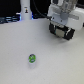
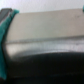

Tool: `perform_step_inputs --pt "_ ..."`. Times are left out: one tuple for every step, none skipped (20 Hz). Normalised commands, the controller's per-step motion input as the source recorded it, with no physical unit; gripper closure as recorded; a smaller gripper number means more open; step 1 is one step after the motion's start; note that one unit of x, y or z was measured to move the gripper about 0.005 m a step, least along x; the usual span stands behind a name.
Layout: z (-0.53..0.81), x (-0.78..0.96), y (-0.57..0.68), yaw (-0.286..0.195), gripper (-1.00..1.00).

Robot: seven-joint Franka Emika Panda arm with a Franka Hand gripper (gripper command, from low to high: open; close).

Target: Open the kcup holder, insert the kcup into the holder, and close the kcup holder

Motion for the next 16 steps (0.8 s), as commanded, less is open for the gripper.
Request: perform_step_inputs --pt "0.21 0.99 -0.24 -0.054 1.00" --pt "0.22 0.98 -0.24 -0.055 1.00" --pt "0.21 0.97 -0.26 -0.063 1.00" --pt "0.22 0.96 -0.26 -0.063 1.00" --pt "0.22 0.96 -0.28 -0.066 1.00" --pt "0.22 0.95 -0.29 -0.070 1.00" --pt "0.21 0.95 -0.30 -0.073 1.00" --pt "0.21 0.95 -0.30 -0.076 1.00" --pt "0.21 0.95 -0.31 -0.078 1.00" --pt "0.21 0.95 -0.31 -0.077 1.00" --pt "0.20 0.94 -0.32 -0.078 1.00" --pt "0.20 0.86 -0.31 -0.080 1.00" --pt "0.20 0.93 -0.33 -0.075 1.00" --pt "0.18 0.93 -0.32 -0.073 1.00" --pt "0.19 0.92 -0.34 -0.074 1.00" --pt "0.18 0.91 -0.36 -0.075 1.00"
